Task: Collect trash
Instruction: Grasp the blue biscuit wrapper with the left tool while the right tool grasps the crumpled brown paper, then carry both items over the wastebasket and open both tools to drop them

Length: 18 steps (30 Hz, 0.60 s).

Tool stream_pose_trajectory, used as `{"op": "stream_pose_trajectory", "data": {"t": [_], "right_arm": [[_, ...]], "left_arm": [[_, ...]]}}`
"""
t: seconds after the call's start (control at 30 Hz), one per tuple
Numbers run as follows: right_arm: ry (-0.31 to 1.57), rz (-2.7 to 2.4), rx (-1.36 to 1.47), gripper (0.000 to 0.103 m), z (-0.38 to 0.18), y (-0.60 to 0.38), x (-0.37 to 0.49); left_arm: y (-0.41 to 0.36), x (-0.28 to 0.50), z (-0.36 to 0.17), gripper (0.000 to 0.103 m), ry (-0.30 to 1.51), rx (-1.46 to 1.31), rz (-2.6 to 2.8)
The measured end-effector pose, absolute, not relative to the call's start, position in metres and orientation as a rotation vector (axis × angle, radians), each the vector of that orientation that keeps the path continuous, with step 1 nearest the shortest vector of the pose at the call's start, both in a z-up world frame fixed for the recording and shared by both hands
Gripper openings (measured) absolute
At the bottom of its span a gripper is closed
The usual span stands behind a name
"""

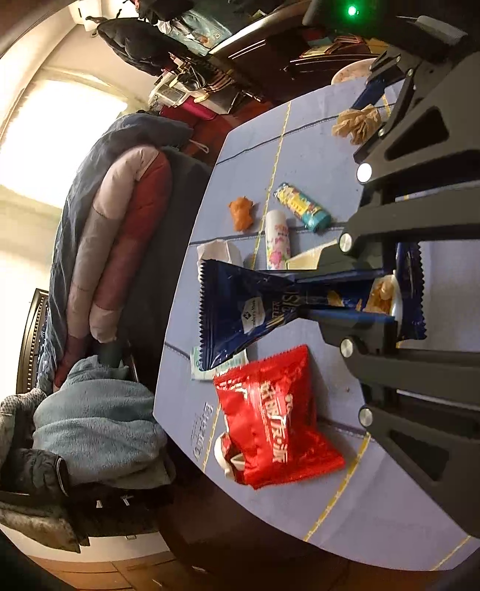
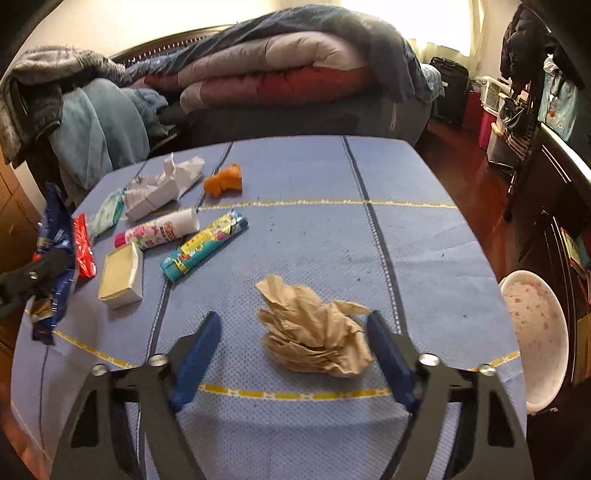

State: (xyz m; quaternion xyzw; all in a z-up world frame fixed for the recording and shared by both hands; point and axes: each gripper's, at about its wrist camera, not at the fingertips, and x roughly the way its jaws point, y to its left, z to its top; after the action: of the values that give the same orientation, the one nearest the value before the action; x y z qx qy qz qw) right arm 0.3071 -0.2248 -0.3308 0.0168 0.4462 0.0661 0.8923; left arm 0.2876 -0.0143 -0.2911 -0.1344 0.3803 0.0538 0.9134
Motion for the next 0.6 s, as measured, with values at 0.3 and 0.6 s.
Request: {"op": "stream_pose_trajectory", "data": {"t": [0.3, 0.6], "right_arm": [[0.91, 0.128, 0.062, 0.029, -0.325, -0.235, 0.298], [0.886, 0.142, 0.095, 0.029, -0.31, -0.251, 0.284]], "left_arm": [[-0.021, 0.286, -0.286, 0.015, 0.773, -0.268, 0.089], [-0.046, 0.278, -0.274, 0.015, 0.758, -0.231, 0.051]]}}
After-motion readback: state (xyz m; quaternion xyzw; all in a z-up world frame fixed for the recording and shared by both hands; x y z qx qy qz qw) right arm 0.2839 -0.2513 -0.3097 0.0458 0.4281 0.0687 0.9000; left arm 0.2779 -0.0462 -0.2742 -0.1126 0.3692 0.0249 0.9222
